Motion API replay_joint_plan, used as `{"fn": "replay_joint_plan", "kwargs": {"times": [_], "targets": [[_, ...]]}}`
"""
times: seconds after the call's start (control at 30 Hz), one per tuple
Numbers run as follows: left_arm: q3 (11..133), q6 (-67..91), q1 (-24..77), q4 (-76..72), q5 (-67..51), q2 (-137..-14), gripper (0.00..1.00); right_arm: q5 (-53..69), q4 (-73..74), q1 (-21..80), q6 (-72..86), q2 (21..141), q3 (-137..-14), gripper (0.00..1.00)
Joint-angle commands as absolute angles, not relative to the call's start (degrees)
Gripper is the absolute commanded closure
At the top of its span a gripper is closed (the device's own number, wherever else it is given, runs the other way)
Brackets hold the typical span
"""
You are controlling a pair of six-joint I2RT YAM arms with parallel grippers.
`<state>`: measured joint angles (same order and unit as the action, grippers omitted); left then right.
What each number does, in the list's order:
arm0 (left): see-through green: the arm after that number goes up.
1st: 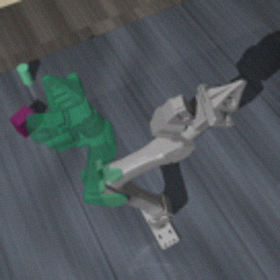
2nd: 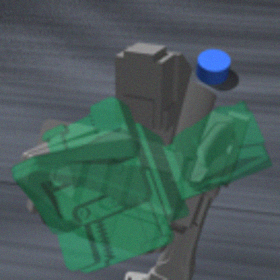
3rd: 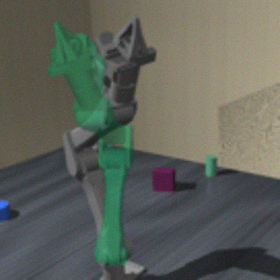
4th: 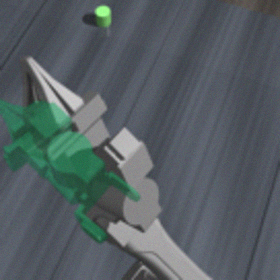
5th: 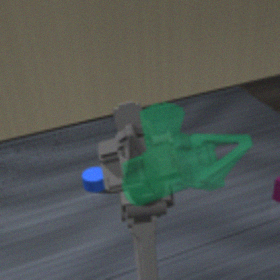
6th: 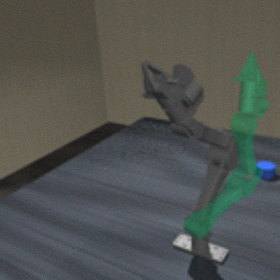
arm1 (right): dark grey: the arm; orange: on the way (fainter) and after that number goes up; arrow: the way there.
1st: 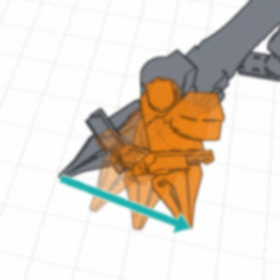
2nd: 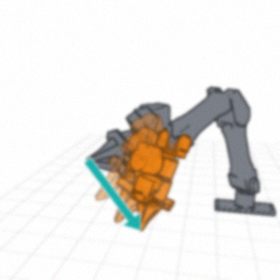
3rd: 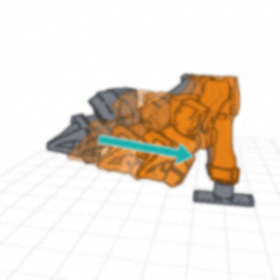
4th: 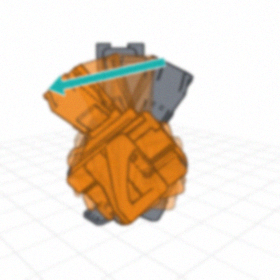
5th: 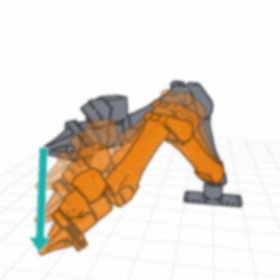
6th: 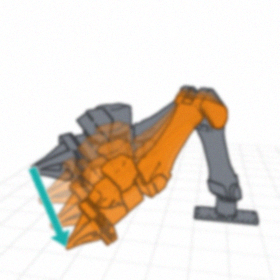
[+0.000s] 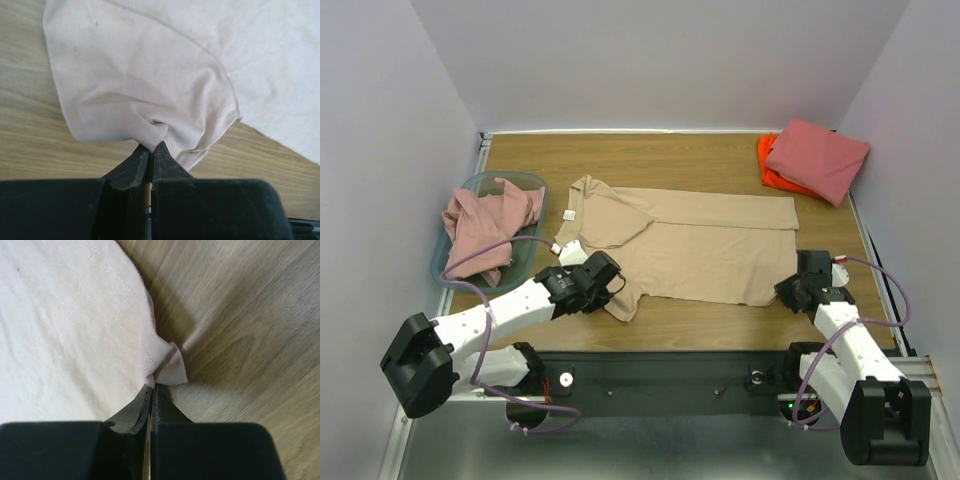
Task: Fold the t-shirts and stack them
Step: Fold the tshirt
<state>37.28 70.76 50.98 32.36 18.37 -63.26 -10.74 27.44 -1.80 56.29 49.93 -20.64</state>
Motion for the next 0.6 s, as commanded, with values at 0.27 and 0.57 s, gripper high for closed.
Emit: {"fn": "replay_joint_plan", "kwargs": {"times": [0.27,0.57], "targets": [[47.89,57.84,43.07,27.25,21.09,-68.28,1.0,-11.95,25.58,-2.02,53.88,53.69,-29.96,1.0],[56.68,50.46,35.78,25.58,20.92,-76.55,1.0,-17.57,24.97,-2.02,51.86,60.46,-38.84,1.0]]}}
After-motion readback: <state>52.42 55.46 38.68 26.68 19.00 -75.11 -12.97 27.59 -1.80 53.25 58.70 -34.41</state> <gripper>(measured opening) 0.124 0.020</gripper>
